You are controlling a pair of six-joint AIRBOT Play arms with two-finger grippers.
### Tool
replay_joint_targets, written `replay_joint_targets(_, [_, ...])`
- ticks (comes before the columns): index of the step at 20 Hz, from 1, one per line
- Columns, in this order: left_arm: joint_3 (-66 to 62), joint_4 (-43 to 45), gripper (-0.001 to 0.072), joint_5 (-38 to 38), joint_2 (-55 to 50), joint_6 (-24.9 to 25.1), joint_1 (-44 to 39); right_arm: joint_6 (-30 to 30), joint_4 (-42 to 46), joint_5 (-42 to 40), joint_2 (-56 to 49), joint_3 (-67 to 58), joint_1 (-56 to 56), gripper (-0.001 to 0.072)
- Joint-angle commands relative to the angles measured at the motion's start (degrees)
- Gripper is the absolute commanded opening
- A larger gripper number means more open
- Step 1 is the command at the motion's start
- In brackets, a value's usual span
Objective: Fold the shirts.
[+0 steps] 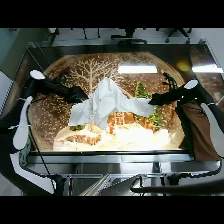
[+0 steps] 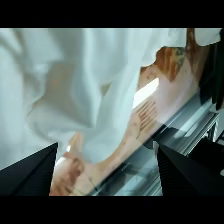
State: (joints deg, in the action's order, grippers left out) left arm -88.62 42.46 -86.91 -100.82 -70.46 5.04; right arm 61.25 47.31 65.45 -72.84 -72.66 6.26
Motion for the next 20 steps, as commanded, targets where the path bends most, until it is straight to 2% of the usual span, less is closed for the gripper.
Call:
replay_joint_targets(1, [12.3, 6.4, 0.0668, 0.4, 6.2, -2.7, 9.5, -0.2, 0.1, 0.6, 2.3, 0.2, 3.0, 0.0015])
replay_joint_targets(4, [22.1, 11.2, 0.0668, 9.5, 11.2, -1.9, 15.6, -1.5, 0.0, 0.8, 2.4, 0.3, 2.6, 0.0016])
replay_joint_targets(8, [28.6, 8.4, 0.0668, 19.7, 12.5, 0.2, 17.8, -1.5, 0.0, 0.8, 2.3, 0.3, 2.1, 0.0016])
replay_joint_targets(11, [29.5, 5.0, 0.0668, 20.8, 8.9, 2.5, 15.0, -1.5, 0.0, 0.8, 2.3, 0.3, 2.1, 0.0016])
replay_joint_targets(14, [29.4, -2.5, 0.0667, 22.9, 4.9, 6.0, 10.7, -1.5, -0.2, 0.8, 2.3, 0.3, 2.1, 0.0016])
replay_joint_targets(17, [28.4, -3.1, 0.0662, 24.3, 1.9, 6.1, 6.8, -1.5, -0.6, 0.8, 2.3, 0.3, 2.1, 0.0016])
replay_joint_targets(18, [27.2, -3.0, 0.0556, 23.3, 0.8, 6.2, 5.7, -1.6, -0.9, 0.8, 2.3, 0.3, 2.1, 0.0016])
replay_joint_targets(20, [24.7, -3.5, 0.0527, 20.9, -0.9, 6.1, 4.2, -1.5, -1.1, 0.8, 2.3, 0.3, 2.1, 0.0016])
